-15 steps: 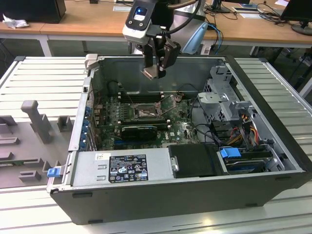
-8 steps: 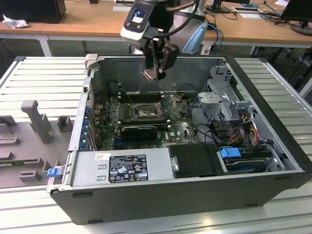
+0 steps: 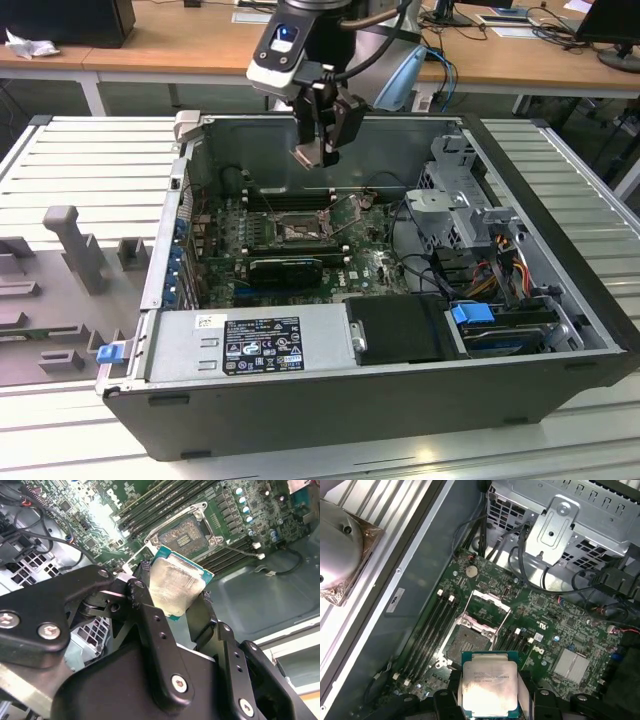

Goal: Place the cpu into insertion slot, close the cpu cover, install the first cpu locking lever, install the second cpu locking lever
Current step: 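Place the cpu into insertion slot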

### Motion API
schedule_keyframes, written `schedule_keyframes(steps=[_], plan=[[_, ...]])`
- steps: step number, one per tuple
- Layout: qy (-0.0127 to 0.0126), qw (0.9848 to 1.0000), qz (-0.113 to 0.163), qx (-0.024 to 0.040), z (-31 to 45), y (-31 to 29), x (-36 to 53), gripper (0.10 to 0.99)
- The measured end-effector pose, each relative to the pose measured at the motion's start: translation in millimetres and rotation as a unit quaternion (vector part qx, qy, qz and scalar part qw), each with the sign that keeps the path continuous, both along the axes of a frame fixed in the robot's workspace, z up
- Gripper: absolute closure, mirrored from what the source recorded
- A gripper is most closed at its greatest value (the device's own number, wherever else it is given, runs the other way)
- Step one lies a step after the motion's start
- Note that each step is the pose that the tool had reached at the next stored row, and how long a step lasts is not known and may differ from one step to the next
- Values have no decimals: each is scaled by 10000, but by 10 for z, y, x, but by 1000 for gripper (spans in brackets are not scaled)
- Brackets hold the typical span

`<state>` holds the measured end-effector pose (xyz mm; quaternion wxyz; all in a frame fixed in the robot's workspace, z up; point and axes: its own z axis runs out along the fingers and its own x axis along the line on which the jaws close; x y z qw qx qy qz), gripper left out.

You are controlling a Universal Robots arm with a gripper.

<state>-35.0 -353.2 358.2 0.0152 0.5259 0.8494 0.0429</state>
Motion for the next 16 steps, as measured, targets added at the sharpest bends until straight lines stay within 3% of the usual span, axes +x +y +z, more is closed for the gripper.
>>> schedule_keyframes(steps=[16], plan=[[0,9989,-469,0,-23,0,0,557]])
